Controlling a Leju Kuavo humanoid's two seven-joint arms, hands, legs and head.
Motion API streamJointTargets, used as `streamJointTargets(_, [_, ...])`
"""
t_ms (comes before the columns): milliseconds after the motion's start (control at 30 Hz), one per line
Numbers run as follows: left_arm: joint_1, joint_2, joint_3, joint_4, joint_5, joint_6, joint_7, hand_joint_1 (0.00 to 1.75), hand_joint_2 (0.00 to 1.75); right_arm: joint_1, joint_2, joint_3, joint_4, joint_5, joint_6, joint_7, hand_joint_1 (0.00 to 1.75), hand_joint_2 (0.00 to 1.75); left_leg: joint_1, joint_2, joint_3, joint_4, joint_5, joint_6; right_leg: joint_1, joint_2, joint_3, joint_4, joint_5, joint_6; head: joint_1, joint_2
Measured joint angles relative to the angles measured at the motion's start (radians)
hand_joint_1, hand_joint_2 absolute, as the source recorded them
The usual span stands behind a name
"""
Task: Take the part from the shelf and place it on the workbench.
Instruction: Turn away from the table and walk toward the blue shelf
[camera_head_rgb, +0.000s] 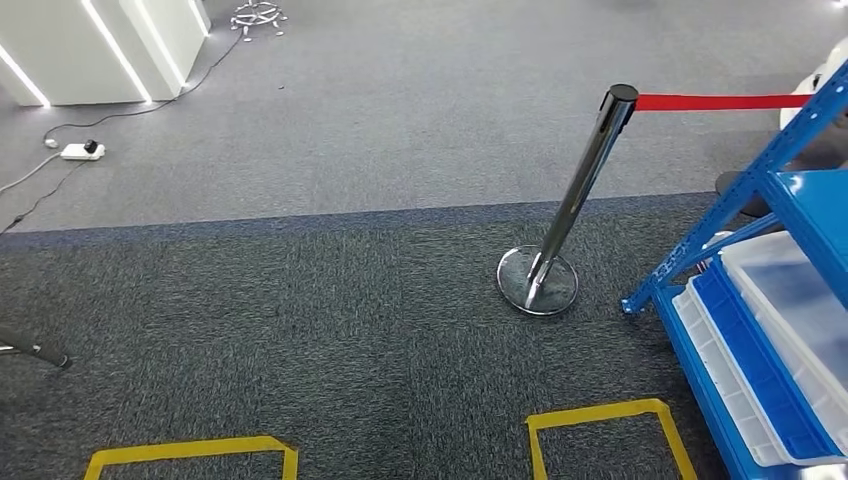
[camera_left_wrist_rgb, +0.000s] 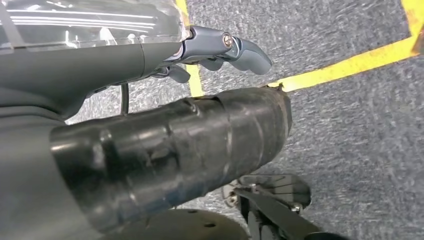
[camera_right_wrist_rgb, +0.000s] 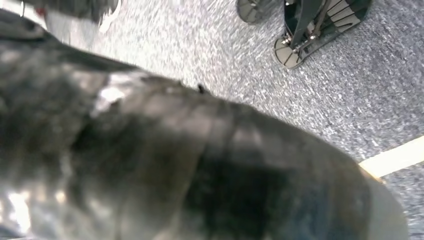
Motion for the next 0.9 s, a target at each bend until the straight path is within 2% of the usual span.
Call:
streamJointTargets(67, [-0.001,0.0,0.001,0.0,0.0,0.0,0.0,0.0,0.0,-0.001,0.001,0.0,0.0,0.0,0.0,0.0,0.0,0.0,0.0,-0.034,0.045,-0.118,0.052,0.005,0.001,0.023,-0.005,0.01,-0.004,0.009,0.0,0.0])
streamJointTargets(100, [-0.001,0.001,0.001,0.0,0.0,0.0,0.0,0.0,0.0,-0.002,0.002,0.0,0.0,0.0,0.0,0.0,0.0,0.0,0.0,-0.046,0.055,-0.147,0.059,0.007,0.001,0.031,-0.008,0.013,-0.005,0.015,0.0,0.0])
streamJointTargets(133, [-0.002,0.001,0.001,0.0,-0.001,-0.001,0.0,0.0,0.0,-0.001,0.002,0.0,0.0,0.0,0.0,0.0,0.0,0.0,-0.002,-0.049,0.057,-0.154,0.056,0.011,0.001,0.039,-0.012,0.014,-0.004,0.021,0.0,0.0])
streamJointTargets(167, [-0.004,0.001,0.002,0.0,-0.001,-0.001,0.0,0.0,0.0,0.001,0.002,0.0,0.0,0.001,0.0,0.0,0.0,0.0,-0.002,-0.041,0.058,-0.156,0.059,0.017,-0.001,0.046,-0.015,0.013,-0.002,0.028,0.0,0.0])
streamJointTargets(200, [-0.005,0.001,0.002,0.0,-0.001,-0.002,0.0,0.0,0.0,0.003,0.002,0.0,0.0,0.001,0.0,0.0,0.0,0.0,-0.001,-0.032,0.06,-0.161,0.063,0.024,-0.002,0.044,-0.017,0.014,-0.003,0.033,0.0,0.0])
streamJointTargets(267, [-0.006,0.001,0.002,0.0,-0.001,-0.003,0.0,0.0,0.0,0.005,0.002,-0.001,0.0,0.002,-0.001,0.001,0.0,0.0,0.0,-0.013,0.064,-0.172,0.072,0.038,-0.001,0.002,-0.035,0.051,-0.029,0.043,0.001,0.0])
streamJointTargets(333, [-0.003,0.001,0.002,0.0,-0.002,-0.004,0.0,0.0,0.0,0.003,0.002,-0.001,0.0,0.003,-0.001,0.001,0.0,0.0,-0.003,0.01,0.064,-0.176,0.074,0.045,-0.002,-0.049,-0.089,0.166,-0.094,0.051,0.001,0.0])
streamJointTargets(367, [-0.001,0.001,0.002,0.0,-0.002,-0.004,0.0,0.0,0.0,0.002,0.002,-0.001,0.0,0.003,-0.001,0.001,0.0,0.0,-0.005,0.022,0.063,-0.175,0.073,0.047,-0.003,-0.058,-0.122,0.233,-0.123,0.054,0.001,0.0])
streamJointTargets(400, [0.0,0.001,0.002,0.0,-0.002,-0.004,0.0,0.0,0.0,0.002,0.002,-0.001,0.0,0.003,-0.001,0.001,0.0,0.0,-0.006,0.035,0.062,-0.174,0.072,0.047,-0.004,-0.061,-0.145,0.28,-0.137,0.057,0.001,0.0])
streamJointTargets(433, [0.0,0.001,0.002,0.0,-0.002,-0.004,0.0,0.0,0.0,0.002,0.002,-0.001,0.0,0.003,-0.001,0.001,0.0,0.0,-0.007,0.047,0.062,-0.174,0.071,0.048,-0.005,-0.063,-0.148,0.289,-0.13,0.057,0.001,0.0])
streamJointTargets(467, [0.0,0.001,0.002,0.0,-0.002,-0.004,0.0,0.0,0.0,0.003,0.002,-0.001,0.0,0.003,-0.001,0.001,0.0,0.0,-0.008,0.058,0.064,-0.173,0.069,0.047,-0.004,-0.067,-0.13,0.256,-0.105,0.056,0.001,0.0])
streamJointTargets(500, [-0.001,0.001,0.002,0.0,-0.002,-0.004,0.0,0.0,0.0,0.003,0.002,-0.001,0.0,0.003,-0.001,0.001,0.0,0.0,-0.008,0.067,0.067,-0.173,0.066,0.046,-0.003,-0.076,-0.093,0.19,-0.069,0.053,0.001,0.0])
streamJointTargets(567, [-0.002,0.001,0.002,0.0,-0.002,-0.004,0.0,0.0,0.0,0.003,0.002,-0.001,0.0,0.003,-0.001,0.001,0.0,0.0,-0.011,0.083,0.073,-0.173,0.061,0.04,0.005,-0.108,-0.022,0.054,-0.021,0.04,0.001,0.0])
streamJointTargets(600, [-0.002,0.001,0.002,0.0,-0.002,-0.004,0.0,0.0,0.0,0.002,0.002,-0.001,0.0,0.003,-0.001,0.001,0.0,0.0,-0.013,0.091,0.076,-0.173,0.059,0.036,0.009,-0.118,-0.005,0.018,-0.012,0.033,0.001,0.0])
streamJointTargets(633, [-0.003,0.001,0.002,0.0,-0.002,-0.005,0.0,0.0,0.0,0.002,0.002,-0.001,0.0,0.003,-0.001,0.001,0.0,0.0,-0.014,0.098,0.078,-0.173,0.057,0.031,0.013,-0.12,-0.001,0.006,-0.013,0.026,0.001,0.0])
streamJointTargets(700, [-0.007,0.001,0.002,0.0,-0.002,-0.005,0.0,0.0,0.0,0.003,0.002,-0.002,0.0,0.003,-0.001,0.002,0.0,0.0,-0.013,0.109,0.082,-0.174,0.053,0.02,0.011,-0.1,0.0,0.0,-0.007,0.015,0.001,0.0])
streamJointTargets(733, [-0.008,0.001,0.002,0.0,-0.002,-0.005,0.0,0.0,0.0,0.003,0.002,-0.002,0.0,0.003,-0.001,0.002,0.0,0.0,-0.012,0.099,0.082,-0.167,0.045,0.015,0.008,-0.091,0.003,-0.006,-0.004,0.01,0.0,0.0])
streamJointTargets(800, [-0.009,0.001,0.002,0.0,-0.002,-0.005,0.0,0.0,0.0,0.002,0.002,-0.002,0.0,0.004,-0.001,0.002,0.0,0.0,-0.009,0.058,0.058,-0.105,0.003,0.007,0.0,-0.075,0.009,-0.016,0.004,-0.001,-0.001,0.0])
streamJointTargets(833, [-0.008,0.001,0.002,0.0,-0.002,-0.006,0.0,0.0,0.0,0.001,0.003,-0.002,0.0,0.004,-0.001,0.002,0.0,0.0,-0.007,0.034,0.029,-0.043,-0.031,0.004,0.0,-0.067,0.009,-0.017,0.005,-0.004,-0.002,0.0])
streamJointTargets(867, [-0.006,0.001,0.002,0.0,-0.002,-0.007,0.0,0.0,0.0,0.0,0.003,-0.002,0.0,0.004,0.0,0.002,0.0,0.0,-0.006,0.021,-0.005,0.028,-0.063,0.002,0.0,-0.056,0.007,-0.016,0.005,-0.006,-0.002,0.0])
streamJointTargets(900, [-0.004,0.001,0.002,0.0,-0.001,-0.007,0.0,0.0,0.0,0.0,0.003,-0.002,0.0,0.004,0.0,0.002,0.0,0.0,-0.005,0.016,-0.035,0.087,-0.083,0.0,0.0,-0.045,0.006,-0.015,0.006,-0.006,-0.002,0.0])
